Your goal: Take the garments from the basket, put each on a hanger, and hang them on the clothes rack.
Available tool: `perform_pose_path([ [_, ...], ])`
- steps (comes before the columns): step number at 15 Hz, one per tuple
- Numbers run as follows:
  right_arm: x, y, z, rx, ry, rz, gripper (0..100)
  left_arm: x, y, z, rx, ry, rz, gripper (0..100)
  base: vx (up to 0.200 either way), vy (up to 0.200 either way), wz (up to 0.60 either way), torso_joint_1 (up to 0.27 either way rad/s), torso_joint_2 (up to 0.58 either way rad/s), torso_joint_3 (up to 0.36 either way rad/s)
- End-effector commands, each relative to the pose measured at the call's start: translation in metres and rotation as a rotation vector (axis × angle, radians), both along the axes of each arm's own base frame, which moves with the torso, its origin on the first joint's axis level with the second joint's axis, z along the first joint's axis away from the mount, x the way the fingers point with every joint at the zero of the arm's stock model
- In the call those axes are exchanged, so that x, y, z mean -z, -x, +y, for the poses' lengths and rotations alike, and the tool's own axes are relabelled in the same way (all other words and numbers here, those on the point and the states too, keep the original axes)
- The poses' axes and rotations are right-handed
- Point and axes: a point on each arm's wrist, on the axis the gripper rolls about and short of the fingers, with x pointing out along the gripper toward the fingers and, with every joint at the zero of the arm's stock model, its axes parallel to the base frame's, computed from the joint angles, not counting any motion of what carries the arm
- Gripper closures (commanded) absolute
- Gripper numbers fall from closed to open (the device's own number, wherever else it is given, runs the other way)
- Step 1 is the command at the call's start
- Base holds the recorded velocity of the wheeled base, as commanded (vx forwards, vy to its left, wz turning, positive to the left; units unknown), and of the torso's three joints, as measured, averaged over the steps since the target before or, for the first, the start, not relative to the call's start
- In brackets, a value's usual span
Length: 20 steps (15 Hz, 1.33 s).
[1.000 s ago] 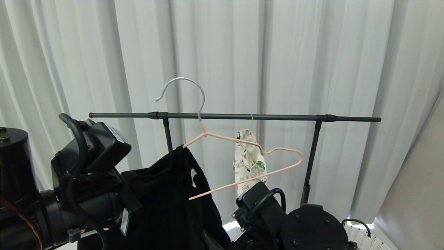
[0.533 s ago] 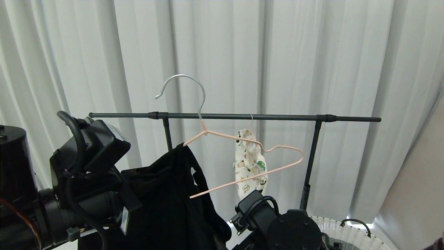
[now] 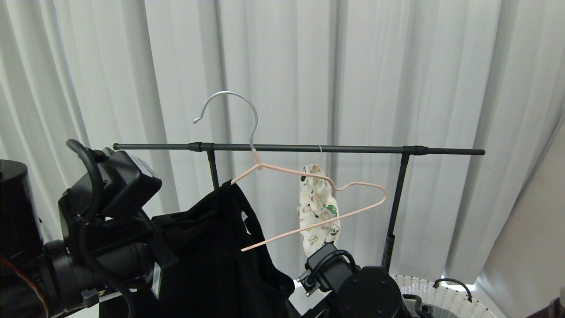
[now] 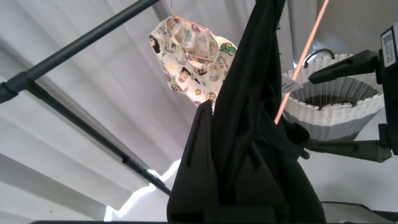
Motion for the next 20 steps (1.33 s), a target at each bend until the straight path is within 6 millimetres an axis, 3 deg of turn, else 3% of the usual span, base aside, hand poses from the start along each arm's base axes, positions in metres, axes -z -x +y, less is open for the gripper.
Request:
perform_pose_path([
  [1,-0.001,0.000,-0.001,0.002,0.000,-0.002,0,0.000,0.000,0.000,0.000,0.000,-0.001,100,0.000,0.000,0.00,0.000,0.00,0.000],
  [9,-0.026,-0.009,0.001,0.011,-0.134,-0.047,0,0.001,-0.001,-0.001,0.001,-0.004,0.005,100,0.000,0.000,0.00,0.000,0.00,0.000],
  [11,-0.021,-0.014,0.001,0.012,-0.110,-0.042,0,-0.002,0.004,-0.003,0.029,0.005,-0.007,100,0.000,0.000,0.00,0.000,0.00,0.000],
  [15,-0.012,0.000,0.010,-0.043,-0.077,-0.036,0,-0.002,0.005,-0.003,0.029,0.006,-0.009,100,0.000,0.000,0.00,0.000,0.00,0.000],
  [20,-0.009,0.001,0.011,-0.045,-0.063,-0.034,0,-0.002,0.005,-0.004,0.033,0.006,-0.009,100,0.000,0.000,0.00,0.000,0.00,0.000],
])
